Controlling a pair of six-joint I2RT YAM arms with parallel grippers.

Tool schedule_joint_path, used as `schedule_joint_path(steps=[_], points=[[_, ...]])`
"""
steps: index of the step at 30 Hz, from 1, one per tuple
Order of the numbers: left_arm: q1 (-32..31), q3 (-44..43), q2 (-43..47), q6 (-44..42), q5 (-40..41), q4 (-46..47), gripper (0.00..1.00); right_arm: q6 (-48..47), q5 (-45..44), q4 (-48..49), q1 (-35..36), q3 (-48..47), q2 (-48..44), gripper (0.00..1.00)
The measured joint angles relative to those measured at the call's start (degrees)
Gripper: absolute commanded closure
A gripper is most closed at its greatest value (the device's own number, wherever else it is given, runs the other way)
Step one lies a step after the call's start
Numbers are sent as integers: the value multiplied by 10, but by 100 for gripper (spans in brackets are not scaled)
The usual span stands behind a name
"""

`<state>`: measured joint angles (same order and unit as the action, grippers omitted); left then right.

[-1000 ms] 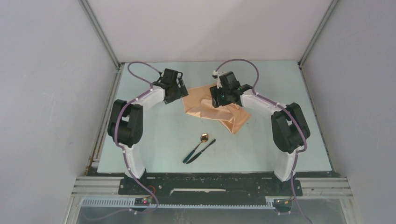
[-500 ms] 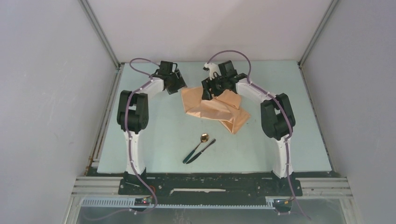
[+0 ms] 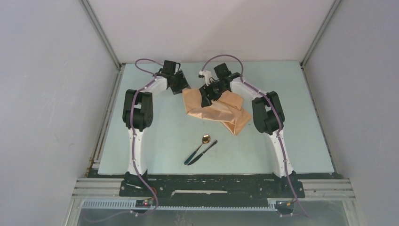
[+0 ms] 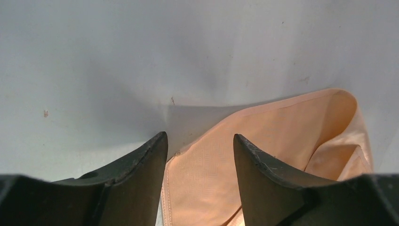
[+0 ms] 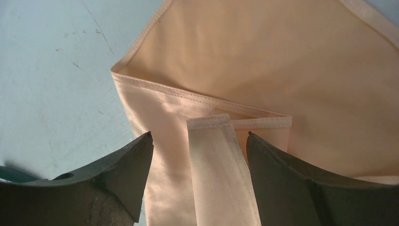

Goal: Fold the napkin into a case and place the utensils inside
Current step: Pick up the crumpled napkin from the center of the board.

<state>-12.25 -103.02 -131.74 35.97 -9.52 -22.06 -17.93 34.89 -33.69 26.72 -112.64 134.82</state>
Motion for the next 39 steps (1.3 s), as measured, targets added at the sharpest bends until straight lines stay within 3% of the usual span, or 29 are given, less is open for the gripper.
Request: schedule_joint_path(steps=[4, 7, 15, 21, 24, 25, 31, 39], points=[[2, -5, -4, -1, -4, 0, 44, -8, -11, -15, 0, -1, 4, 15], [3, -10, -10, -1, -9, 0, 55, -12, -14, -18, -1, -6, 6, 14], [10, -14, -18, -1, -19, 0, 74, -21, -2, -38, -4, -47, 33, 31], [14, -14, -20, -2, -30, -1, 97, -24, 16, -47, -6, -47, 34, 63], [16, -12, -20, -1, -32, 3, 100, -14, 29, -38, -11, -43, 34, 97], [17, -10, -20, 0, -34, 6, 100, -12, 31, -32, -13, -39, 32, 100], [41, 97, 45, 22, -57, 58, 100, 71, 50, 37, -49, 67, -34, 100], [86, 257, 278, 89, -61, 114, 100, 202, -20, 169, -113, 292, -326, 100]])
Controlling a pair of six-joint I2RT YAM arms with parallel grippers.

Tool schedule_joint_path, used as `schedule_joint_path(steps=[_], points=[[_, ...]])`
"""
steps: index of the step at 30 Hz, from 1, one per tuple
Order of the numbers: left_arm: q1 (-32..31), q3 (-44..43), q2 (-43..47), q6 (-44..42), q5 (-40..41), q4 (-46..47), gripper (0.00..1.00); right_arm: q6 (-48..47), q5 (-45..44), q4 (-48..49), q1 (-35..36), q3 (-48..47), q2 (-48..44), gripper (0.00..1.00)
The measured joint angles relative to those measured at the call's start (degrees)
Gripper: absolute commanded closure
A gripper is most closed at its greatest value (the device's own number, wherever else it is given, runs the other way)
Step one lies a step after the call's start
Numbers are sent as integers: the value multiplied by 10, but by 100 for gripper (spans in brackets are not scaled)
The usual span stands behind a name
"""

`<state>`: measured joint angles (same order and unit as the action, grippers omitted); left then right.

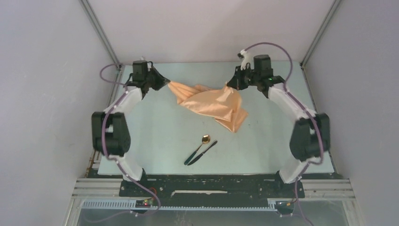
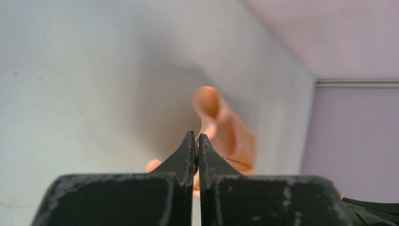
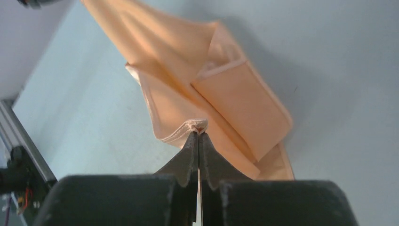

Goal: Fold the napkin into a case and place the utensils inside
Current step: Pick up the crumpled napkin from the center of the board, then flatten out the crumpled napkin at the center of the board.

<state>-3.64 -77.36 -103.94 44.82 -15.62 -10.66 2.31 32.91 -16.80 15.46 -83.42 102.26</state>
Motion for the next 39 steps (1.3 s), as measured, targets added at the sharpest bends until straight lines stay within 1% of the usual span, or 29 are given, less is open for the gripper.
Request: schedule_joint_path(steps=[6, 9, 13, 15, 18, 21, 23, 25, 27, 30, 34, 36, 39], points=[[-5, 73, 234, 49, 38, 27, 100, 53, -97, 62, 24, 89, -237, 100], [-5, 100, 349, 71, 75, 17, 100, 58, -135, 70, 47, 114, -316, 100], [-5, 130, 521, 98, 147, -5, 100, 61, -179, 71, 86, 138, -417, 100], [-5, 143, 588, 107, 178, -11, 100, 62, -198, 71, 108, 144, -462, 100], [-5, 150, 665, 114, 216, -22, 100, 65, -226, 77, 133, 144, -507, 100], [-5, 148, 682, 117, 240, -23, 100, 71, -250, 95, 139, 144, -519, 100], [-5, 146, 666, 117, 252, -24, 100, 76, -265, 114, 136, 144, -508, 100], [-5, 141, 631, 117, 263, -25, 100, 88, -268, 144, 116, 141, -473, 100], [-5, 126, 565, 116, 274, -21, 100, 102, -265, 176, 86, 129, -412, 100], [-4, 93, 452, 111, 282, -4, 100, 120, -255, 219, 37, 92, -291, 100], [-3, -1, 254, 99, 285, 26, 100, 134, -244, 250, -4, 10, -113, 100], [0, -73, 144, 90, 277, 40, 100, 139, -237, 259, -20, -41, -26, 100], [10, -186, -4, 85, 245, 56, 100, 148, -223, 266, -45, -132, 93, 100]])
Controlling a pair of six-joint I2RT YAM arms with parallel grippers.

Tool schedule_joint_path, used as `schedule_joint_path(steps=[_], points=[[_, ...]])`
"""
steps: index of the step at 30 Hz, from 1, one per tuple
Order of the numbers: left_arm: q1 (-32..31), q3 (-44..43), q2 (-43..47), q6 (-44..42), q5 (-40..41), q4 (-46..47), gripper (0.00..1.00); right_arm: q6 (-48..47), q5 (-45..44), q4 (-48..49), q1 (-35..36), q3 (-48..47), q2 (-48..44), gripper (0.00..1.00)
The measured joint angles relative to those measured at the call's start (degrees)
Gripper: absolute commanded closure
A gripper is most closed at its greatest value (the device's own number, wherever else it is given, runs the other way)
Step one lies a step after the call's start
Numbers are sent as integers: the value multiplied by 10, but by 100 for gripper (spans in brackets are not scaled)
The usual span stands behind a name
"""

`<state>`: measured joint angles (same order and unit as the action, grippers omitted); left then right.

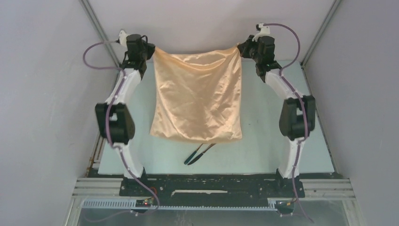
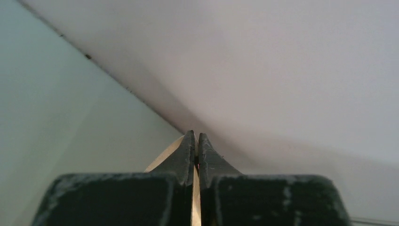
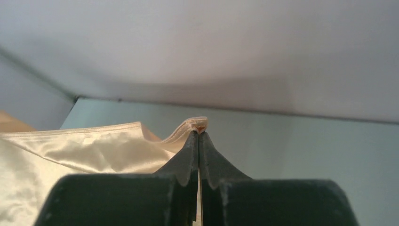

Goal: Fold the napkin into a case and place the utensils inside
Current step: Flatten out the crumpled napkin at the center of the board.

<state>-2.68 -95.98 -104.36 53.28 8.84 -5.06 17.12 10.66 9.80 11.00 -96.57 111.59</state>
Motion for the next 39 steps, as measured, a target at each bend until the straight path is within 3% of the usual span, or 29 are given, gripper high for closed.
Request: schedule_joint_path(steps=[1, 2, 3, 5, 6, 7, 9, 12, 15, 21, 25, 29, 33, 35, 37, 39], points=[[3, -39, -43, 0, -8, 3, 100, 2, 5, 2, -9, -38, 42, 98], [7, -90, -93, 1, -19, 2, 95, 3, 10, 3, -16, -72, 76, 88], [11, -145, -148, 2, -31, 4, 83, 5, 16, 1, -25, -120, 121, 61], [21, -250, -247, 10, -60, -5, 43, 14, 25, -7, -39, -199, 193, 9], [27, -300, -293, 16, -74, -10, 28, 13, 27, -24, -45, -241, 229, 4], [33, -336, -329, 17, -82, -18, 20, 10, 23, -48, -48, -285, 262, 3], [43, -371, -371, 18, -89, -50, 14, -5, 11, -112, -55, -367, 315, 1], [55, -347, -370, -5, -84, -103, 1, -23, -15, -205, -63, -403, 333, 1], [60, -239, -298, -37, -69, -121, 0, -29, -34, -249, -68, -303, 266, 0], [45, 28, -46, -98, -50, -131, 1, 16, -53, -315, -65, -36, 61, 4], [31, 147, 78, -114, -40, -128, 17, 72, -45, -340, -45, 73, -23, 10], [17, 252, 107, -113, -7, -136, 20, 114, -57, -362, 1, 183, -78, 9], [5, 358, 107, -114, 30, -181, 18, 154, -129, -396, 64, 266, -120, 14], [1, 378, 106, -118, 46, -206, 19, 172, -163, -418, 90, 278, -129, 15], [-3, 377, 103, -122, 64, -223, 24, 184, -190, -430, 110, 280, -131, 23], [-10, 360, 92, -128, 79, -234, 23, 188, -199, -431, 116, 280, -132, 25]])
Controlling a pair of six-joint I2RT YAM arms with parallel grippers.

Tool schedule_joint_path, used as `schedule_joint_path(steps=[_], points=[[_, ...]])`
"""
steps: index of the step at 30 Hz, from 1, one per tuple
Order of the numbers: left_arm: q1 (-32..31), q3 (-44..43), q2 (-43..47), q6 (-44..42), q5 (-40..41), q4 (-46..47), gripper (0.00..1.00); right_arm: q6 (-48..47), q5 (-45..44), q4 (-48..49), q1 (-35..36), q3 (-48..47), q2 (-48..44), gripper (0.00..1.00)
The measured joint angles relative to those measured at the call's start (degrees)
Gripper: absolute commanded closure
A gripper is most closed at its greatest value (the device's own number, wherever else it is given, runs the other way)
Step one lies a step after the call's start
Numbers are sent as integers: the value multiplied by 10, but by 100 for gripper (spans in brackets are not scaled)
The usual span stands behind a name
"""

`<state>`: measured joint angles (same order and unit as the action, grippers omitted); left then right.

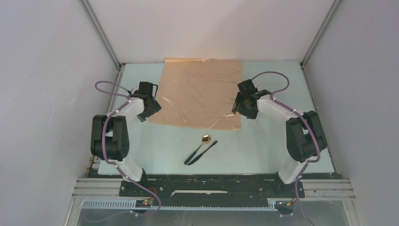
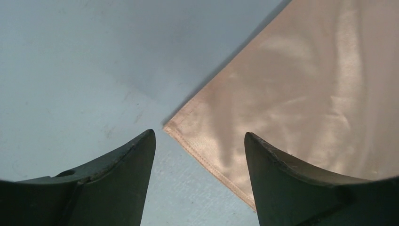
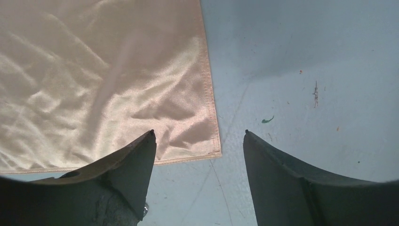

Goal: Fold the napkin into a case and place the utensils inside
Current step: Flatten out the crumpled napkin at the center of the board, then pick up the flattened napkin from the center of the board.

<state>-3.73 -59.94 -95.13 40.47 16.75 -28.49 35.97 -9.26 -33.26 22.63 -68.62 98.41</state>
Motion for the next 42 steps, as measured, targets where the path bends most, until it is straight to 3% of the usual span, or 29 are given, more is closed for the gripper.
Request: schedule_joint_path(steps=[7, 10, 17, 21, 26, 30, 42], points=[[-20, -15, -14, -4, 27, -8, 29, 9, -4, -4, 3, 5, 0, 24], [-18, -6, -15, 0, 29, -13, 38, 14, -8, -5, 6, 16, 0, 24], [22, 17, -15, 17, -11, -23, 34, 57, -14, -24, 9, 17, -2, 24], [50, 39, -3, 26, -35, -14, 32, 129, -25, -47, 27, 18, -2, 49], [52, 61, 19, 37, -60, 6, 21, 215, -28, -69, 43, 19, -2, 48], [49, 109, 73, 47, -78, 28, 15, 267, -44, -88, 52, 19, -2, 48], [9, 193, 299, 73, -97, 69, 13, 355, -67, -128, 74, 14, 63, 48]])
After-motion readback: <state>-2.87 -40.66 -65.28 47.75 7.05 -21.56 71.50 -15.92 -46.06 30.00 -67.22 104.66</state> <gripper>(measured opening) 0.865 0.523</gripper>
